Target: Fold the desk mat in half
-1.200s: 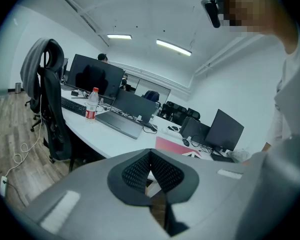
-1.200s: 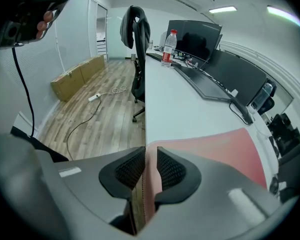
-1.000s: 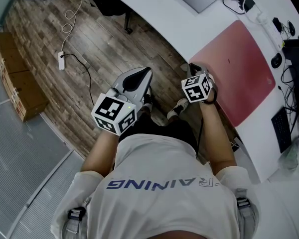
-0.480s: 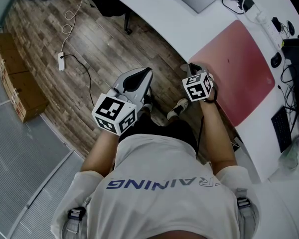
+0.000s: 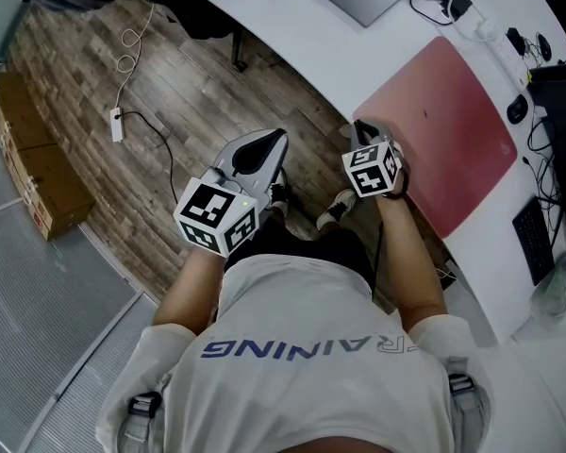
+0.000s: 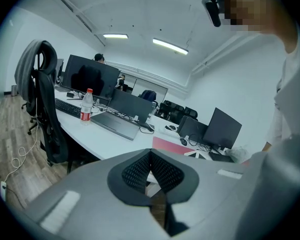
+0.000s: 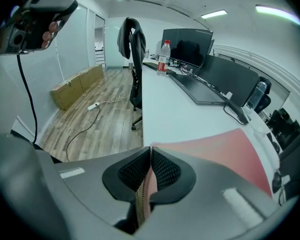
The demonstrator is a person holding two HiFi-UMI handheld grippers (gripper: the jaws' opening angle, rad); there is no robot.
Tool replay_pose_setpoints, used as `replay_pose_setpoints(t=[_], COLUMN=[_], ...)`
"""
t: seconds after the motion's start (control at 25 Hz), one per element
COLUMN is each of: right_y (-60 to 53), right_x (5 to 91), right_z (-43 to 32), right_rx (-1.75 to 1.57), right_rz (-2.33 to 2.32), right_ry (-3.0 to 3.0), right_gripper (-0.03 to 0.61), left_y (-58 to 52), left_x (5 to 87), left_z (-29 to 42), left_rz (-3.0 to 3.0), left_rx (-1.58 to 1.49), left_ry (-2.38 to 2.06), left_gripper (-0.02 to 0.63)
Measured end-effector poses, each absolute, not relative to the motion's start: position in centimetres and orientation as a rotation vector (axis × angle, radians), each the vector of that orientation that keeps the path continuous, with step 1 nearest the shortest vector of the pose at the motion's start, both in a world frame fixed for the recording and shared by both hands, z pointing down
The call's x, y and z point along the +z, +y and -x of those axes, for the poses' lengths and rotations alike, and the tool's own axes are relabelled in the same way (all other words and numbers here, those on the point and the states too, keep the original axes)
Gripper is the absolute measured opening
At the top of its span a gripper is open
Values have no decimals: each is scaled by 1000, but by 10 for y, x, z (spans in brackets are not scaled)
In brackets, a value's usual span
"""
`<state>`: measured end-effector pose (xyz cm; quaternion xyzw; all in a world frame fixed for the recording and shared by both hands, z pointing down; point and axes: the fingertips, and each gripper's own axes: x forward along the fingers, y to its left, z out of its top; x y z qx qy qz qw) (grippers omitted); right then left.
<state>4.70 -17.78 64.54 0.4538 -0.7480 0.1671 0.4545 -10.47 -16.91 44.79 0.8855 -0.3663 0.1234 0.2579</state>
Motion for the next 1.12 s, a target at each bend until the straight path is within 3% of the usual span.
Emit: replay_pose_setpoints(t=[1.12], right_y=[-145], right_x=[594], right_z=[-193], right_rx=[451], right_rz=[-1499], right_ry=[-1741], right_gripper=[26], left_y=[-157], left_x=[423], left_z=[-23], left_rz=[-2558], left_rx=[383], left_ry=[-728], left_gripper=[-2])
